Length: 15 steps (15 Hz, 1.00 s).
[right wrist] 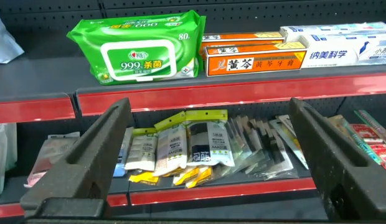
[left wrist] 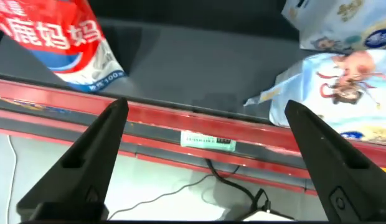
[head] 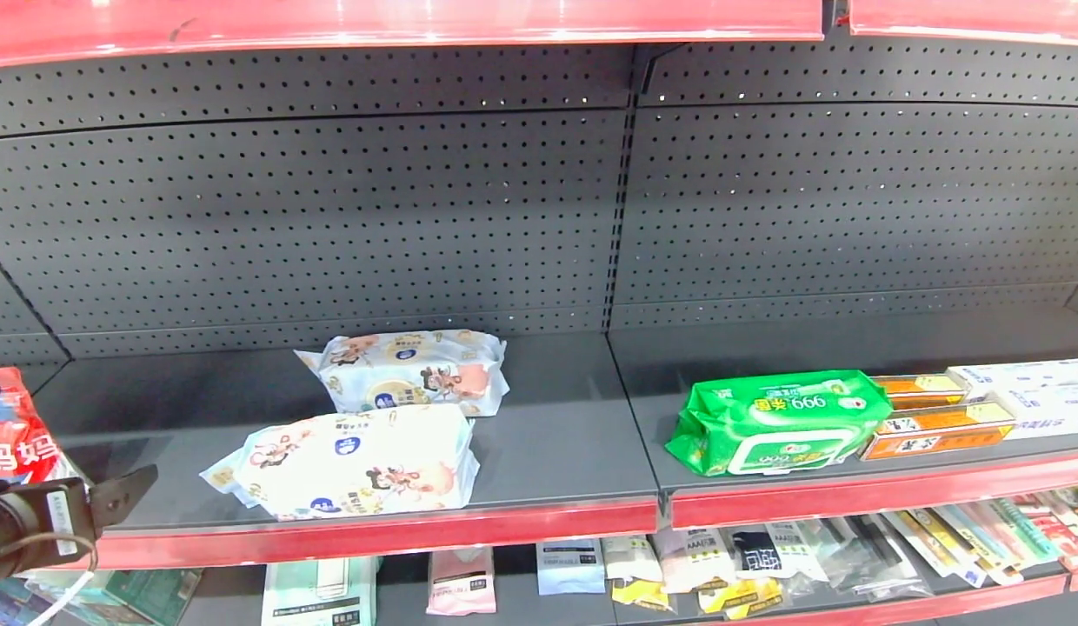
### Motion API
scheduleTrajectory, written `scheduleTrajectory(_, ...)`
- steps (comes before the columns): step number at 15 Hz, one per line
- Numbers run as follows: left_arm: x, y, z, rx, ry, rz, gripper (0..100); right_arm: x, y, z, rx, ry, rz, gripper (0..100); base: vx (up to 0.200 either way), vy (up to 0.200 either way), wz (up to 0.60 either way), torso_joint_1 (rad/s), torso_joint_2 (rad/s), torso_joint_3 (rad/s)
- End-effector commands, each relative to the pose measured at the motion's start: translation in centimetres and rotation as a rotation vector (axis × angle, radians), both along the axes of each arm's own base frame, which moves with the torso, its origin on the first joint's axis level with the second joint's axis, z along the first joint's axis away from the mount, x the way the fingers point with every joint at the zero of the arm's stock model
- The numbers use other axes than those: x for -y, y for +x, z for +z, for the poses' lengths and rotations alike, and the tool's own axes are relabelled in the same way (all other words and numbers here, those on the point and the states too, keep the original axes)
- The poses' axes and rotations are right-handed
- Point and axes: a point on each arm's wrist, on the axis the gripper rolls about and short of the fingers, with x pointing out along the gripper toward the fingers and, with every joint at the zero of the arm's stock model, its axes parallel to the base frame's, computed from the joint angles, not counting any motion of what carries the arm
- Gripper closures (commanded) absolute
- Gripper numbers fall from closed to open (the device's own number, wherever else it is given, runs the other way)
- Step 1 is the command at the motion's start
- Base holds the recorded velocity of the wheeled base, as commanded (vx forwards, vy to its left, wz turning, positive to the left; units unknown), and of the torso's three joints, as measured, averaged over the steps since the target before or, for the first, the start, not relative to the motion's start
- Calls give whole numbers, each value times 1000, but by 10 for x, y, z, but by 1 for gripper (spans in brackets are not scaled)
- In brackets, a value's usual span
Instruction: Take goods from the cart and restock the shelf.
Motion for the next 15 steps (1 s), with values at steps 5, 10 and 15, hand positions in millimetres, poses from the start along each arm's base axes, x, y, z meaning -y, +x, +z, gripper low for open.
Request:
scheduleTrajectory(5,-7,56,-32,-113,5,16,0,0,0,0,-1,0,0,0,0,0,0,0,0,0)
scheduleTrajectory(10,-6,79,-43,-130,13,-13,0,0,0,0,-1,0,0,0,0,0,0,0,0,0)
scheduleTrajectory(15,-3,84,-48,-184,94,-101,0,0,0,0,-1,0,0,0,0,0,0,0,0,0)
